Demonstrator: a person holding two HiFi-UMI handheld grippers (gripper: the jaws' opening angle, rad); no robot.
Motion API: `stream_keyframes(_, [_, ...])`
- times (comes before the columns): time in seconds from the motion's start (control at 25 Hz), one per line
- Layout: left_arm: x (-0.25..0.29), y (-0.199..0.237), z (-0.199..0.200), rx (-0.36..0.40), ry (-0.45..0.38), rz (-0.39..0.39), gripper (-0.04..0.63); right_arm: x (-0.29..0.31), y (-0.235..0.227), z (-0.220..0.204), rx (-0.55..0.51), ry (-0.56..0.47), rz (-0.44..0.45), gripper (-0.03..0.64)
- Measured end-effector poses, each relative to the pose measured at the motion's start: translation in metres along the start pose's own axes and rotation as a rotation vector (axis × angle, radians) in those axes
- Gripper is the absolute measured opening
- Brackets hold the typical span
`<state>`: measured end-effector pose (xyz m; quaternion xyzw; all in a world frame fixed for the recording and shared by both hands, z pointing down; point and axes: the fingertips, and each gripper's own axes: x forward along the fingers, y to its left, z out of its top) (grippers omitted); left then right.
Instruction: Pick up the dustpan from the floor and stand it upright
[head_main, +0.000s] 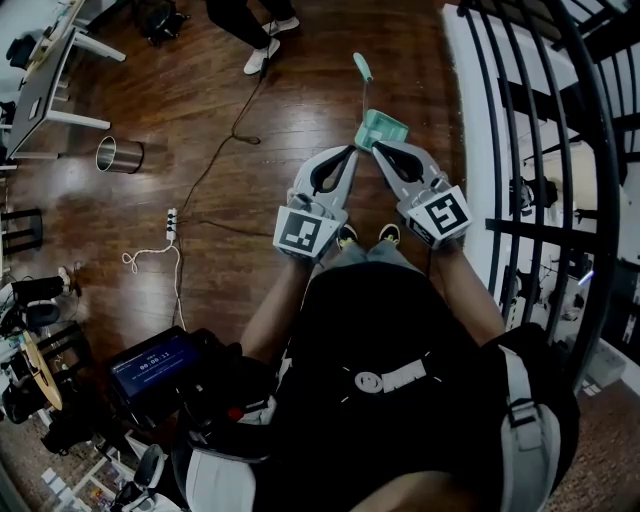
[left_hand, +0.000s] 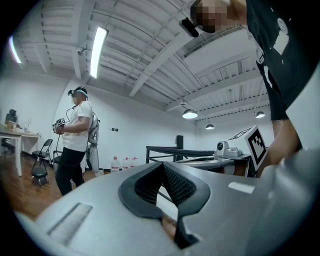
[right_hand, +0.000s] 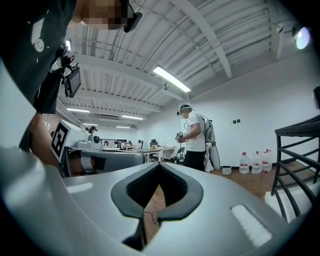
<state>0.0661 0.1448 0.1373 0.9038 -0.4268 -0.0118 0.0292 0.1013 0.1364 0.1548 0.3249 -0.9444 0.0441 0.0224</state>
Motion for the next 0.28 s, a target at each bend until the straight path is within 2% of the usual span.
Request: stream_keyframes(0.28, [0.007,-0.013,-0.002,0.001,-0.003,-0.003,0.018,-0.013,-0.007,0.001,-0.002,0.003,-0.002,0.002])
